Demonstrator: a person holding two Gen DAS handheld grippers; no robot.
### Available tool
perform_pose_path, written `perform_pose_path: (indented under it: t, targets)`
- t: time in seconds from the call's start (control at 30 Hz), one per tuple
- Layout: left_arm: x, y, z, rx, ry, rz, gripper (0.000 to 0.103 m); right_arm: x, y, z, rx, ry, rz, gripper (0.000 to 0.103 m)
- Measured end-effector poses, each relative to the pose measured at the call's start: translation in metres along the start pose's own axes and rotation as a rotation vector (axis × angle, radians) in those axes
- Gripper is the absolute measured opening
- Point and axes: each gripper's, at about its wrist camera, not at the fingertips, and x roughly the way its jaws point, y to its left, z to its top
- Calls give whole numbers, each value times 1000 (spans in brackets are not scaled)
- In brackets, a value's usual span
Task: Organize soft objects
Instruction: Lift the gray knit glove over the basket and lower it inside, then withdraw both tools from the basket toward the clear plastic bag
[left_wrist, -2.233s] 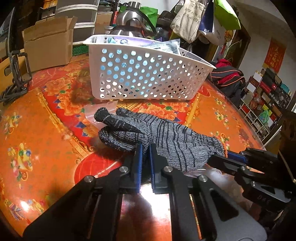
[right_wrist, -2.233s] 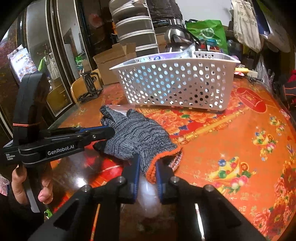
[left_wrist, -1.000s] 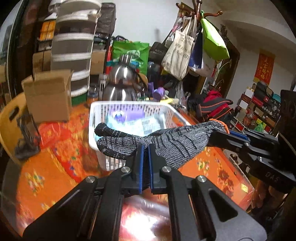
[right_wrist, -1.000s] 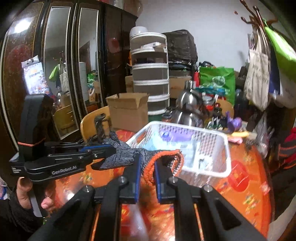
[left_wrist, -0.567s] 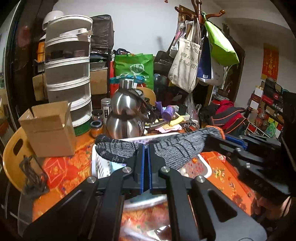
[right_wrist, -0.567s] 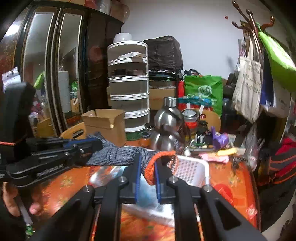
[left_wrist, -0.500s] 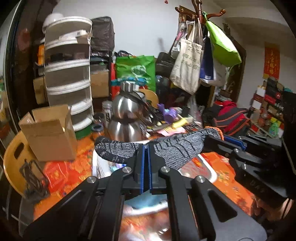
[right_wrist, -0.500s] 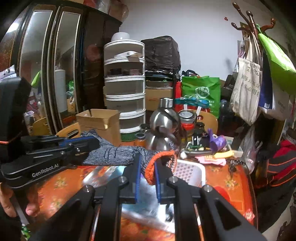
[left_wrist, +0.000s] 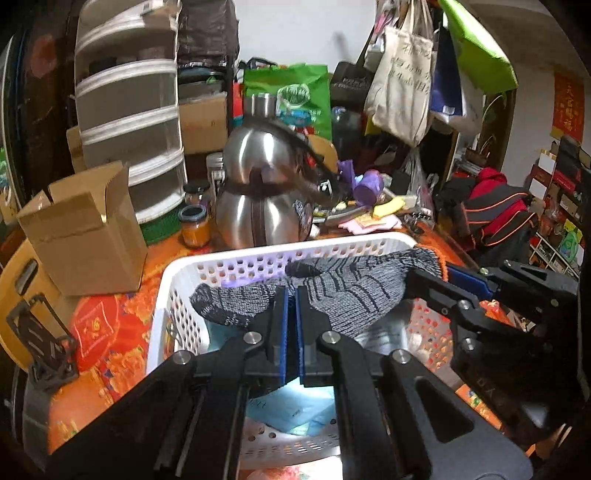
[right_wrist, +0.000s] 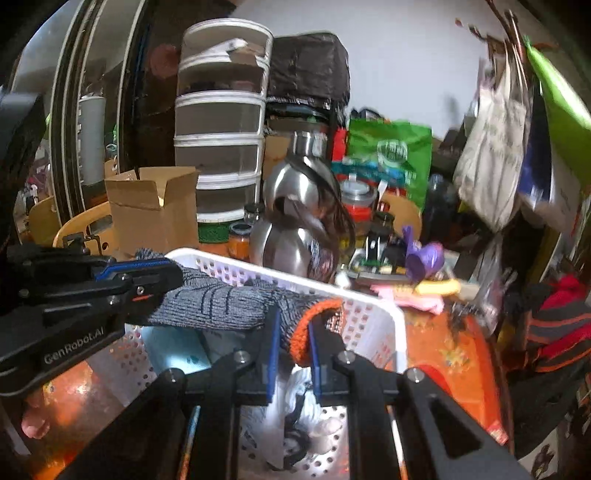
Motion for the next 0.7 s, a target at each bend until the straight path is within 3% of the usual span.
perform_pose_path:
  t: [0.03, 0.07, 0.1, 0.17, 0.3, 0.5, 0.7]
  targets:
    - [3, 1, -5, -3, 11, 1, 11, 2, -3, -2, 20, 12, 2, 17]
    - [7, 2, -8, -7, 15, 6, 25, 2, -5, -4, 33, 19, -7, 25]
    - [10, 4, -11, -8, 22, 13, 49, 2, -7, -5, 43, 23, -11, 30]
    - [15, 9, -16, -12, 39, 11, 74, -2, -12, -8, 65, 22, -24, 77]
    - [-1, 23, -27, -36, 1, 25, 75, -21, -26, -17, 136, -4, -44, 83]
    - [-45, 37, -70, -57, 7, 17, 76, -51, -45, -53, 347, 68, -65, 85]
    - [-80, 51, -134, -122, 64, -3, 76, -93, -25, -115, 345, 85, -46, 84]
